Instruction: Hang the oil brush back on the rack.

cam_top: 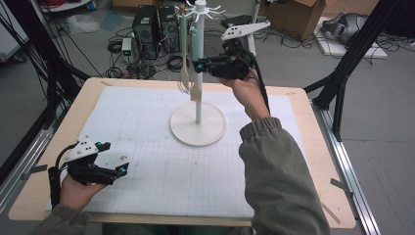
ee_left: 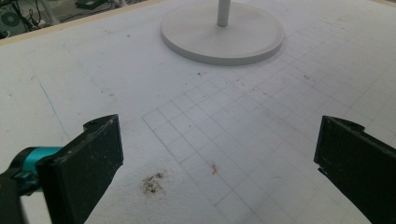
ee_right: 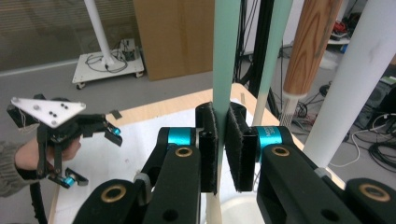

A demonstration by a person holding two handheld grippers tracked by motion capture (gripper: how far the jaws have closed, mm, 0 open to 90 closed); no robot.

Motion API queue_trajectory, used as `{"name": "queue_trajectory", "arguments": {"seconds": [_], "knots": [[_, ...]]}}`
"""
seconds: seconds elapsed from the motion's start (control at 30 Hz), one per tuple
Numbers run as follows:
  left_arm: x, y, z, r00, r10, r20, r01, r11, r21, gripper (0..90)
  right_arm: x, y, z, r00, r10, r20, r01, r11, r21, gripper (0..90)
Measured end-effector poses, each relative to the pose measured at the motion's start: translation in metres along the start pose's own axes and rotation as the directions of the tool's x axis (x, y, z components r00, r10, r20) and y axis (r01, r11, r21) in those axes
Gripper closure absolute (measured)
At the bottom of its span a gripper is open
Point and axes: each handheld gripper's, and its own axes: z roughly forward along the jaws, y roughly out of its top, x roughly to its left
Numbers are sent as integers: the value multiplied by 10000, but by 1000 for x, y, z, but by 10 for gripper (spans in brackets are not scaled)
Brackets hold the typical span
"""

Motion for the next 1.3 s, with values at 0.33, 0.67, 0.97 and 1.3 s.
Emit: {"name": "queue_trajectory", "arguments": {"seconds": [0.33, 0.67, 0.97, 1.3], "knots": [[-1, 0, -1, 10000, -90, 36, 90, 9999, -81, 17, -3, 14, 1, 9999, 111, 126, -111, 9999, -27, 840], [-1, 0, -2, 10000, -85, 42, 85, 9999, -133, 17, -10, 15, 4, 9986, 454, 279, -454, 9990, -11, 840], [-1, 0, -3, 10000, -71, 23, 72, 9999, -132, 17, -13, 13, 4, 9973, 619, 392, -618, 9981, -45, 834], [0, 0, -4, 10000, -55, 4, 55, 9999, -144, 17, -12, 13, -2, 9954, 636, 714, -630, 9980, -108, 768]]}}
